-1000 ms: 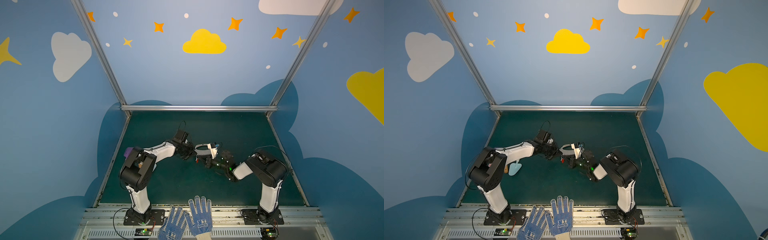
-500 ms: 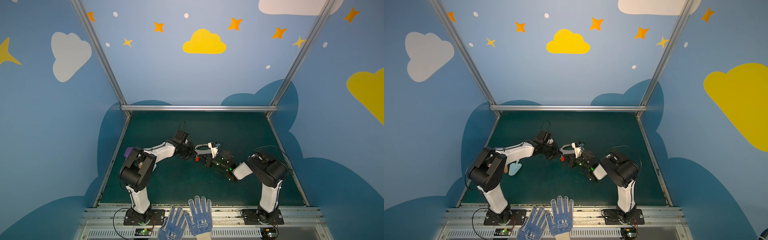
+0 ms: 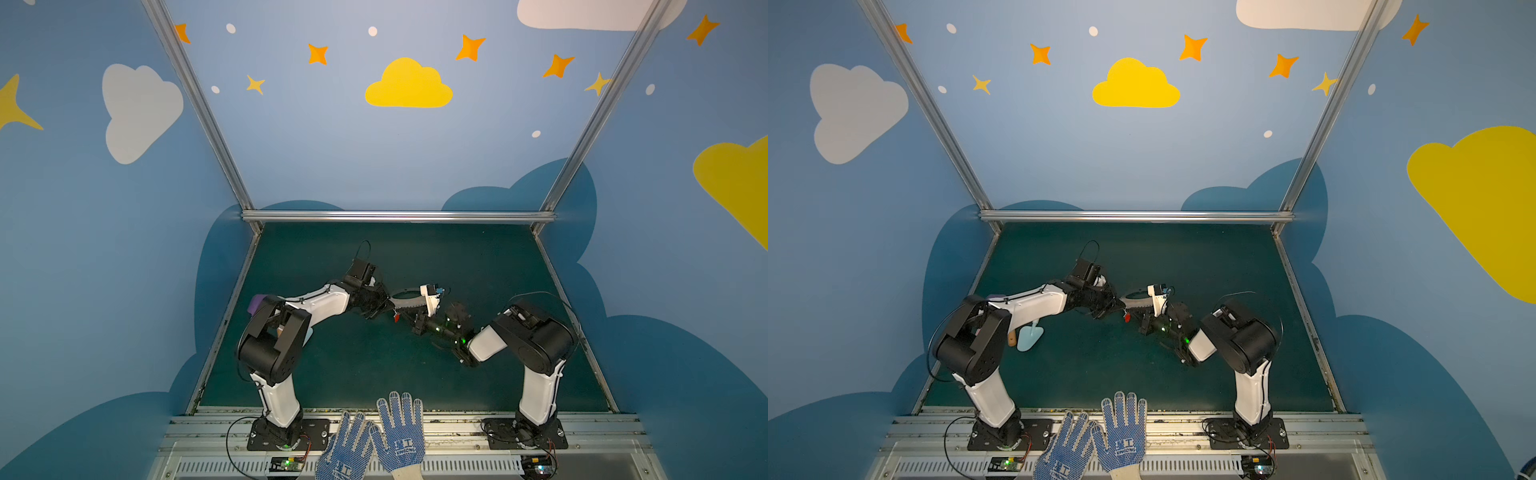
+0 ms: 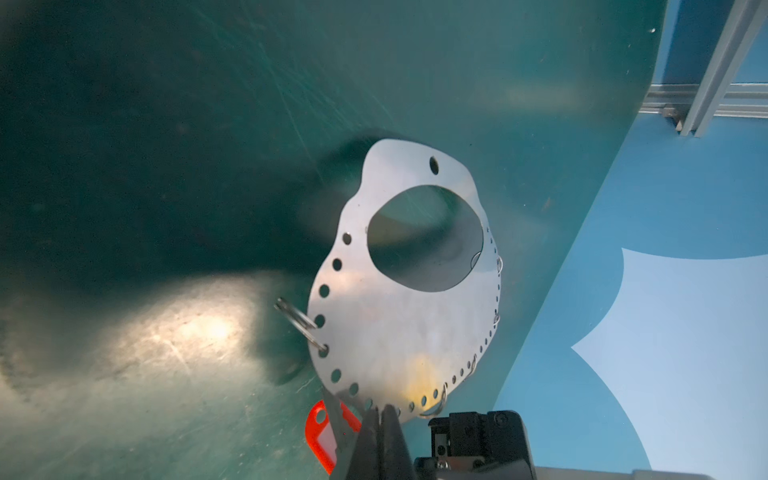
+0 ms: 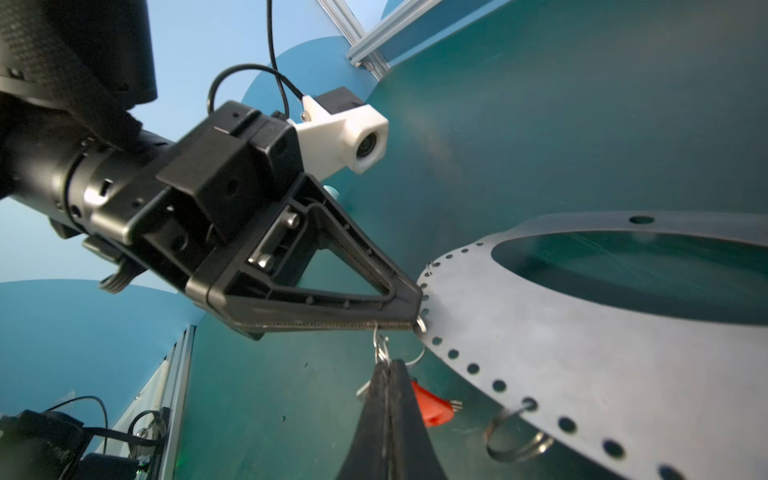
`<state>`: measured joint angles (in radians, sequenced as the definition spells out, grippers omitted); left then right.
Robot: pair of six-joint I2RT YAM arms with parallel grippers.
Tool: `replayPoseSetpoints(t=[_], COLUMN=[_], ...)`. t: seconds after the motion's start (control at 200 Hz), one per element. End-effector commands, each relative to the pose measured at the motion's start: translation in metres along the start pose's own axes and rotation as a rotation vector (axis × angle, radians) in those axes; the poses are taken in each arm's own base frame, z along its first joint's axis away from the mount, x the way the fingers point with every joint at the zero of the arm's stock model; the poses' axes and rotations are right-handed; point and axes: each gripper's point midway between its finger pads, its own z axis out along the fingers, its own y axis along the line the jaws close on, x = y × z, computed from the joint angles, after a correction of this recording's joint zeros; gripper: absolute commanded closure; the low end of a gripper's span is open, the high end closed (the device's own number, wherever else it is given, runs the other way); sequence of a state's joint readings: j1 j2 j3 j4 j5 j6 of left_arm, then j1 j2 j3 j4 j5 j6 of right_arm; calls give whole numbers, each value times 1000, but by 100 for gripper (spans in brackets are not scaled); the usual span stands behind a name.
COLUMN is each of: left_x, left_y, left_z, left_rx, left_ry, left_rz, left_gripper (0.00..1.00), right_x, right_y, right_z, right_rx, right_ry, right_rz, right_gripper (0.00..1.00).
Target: Put the keys on the keyring
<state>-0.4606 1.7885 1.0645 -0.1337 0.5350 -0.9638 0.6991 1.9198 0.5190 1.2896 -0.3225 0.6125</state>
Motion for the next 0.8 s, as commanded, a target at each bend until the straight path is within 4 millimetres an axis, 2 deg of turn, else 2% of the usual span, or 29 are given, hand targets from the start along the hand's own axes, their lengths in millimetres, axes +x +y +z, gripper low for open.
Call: replayPoseSetpoints(t=[0.0, 0.28, 0.651, 0.796], left_x=[0, 1, 11, 13], left_y=[1, 4, -1, -2], left_z=[-8, -6, -6, -7], left_rx=[3, 1, 25, 28], left_ry=[-11, -5, 20, 26], left_rz=[1, -4, 4, 3], left_gripper=[96, 96, 96, 88], right_x=[-18, -29, -42, -50], right_y=[-1, 10, 17, 23], right_z=[-7, -11, -9, -9], right_rx=[10, -18, -29, -42], right_ry=[-76, -124, -159, -176], right_rz=[-9, -29, -49, -67], right_gripper=[100, 100, 100, 100])
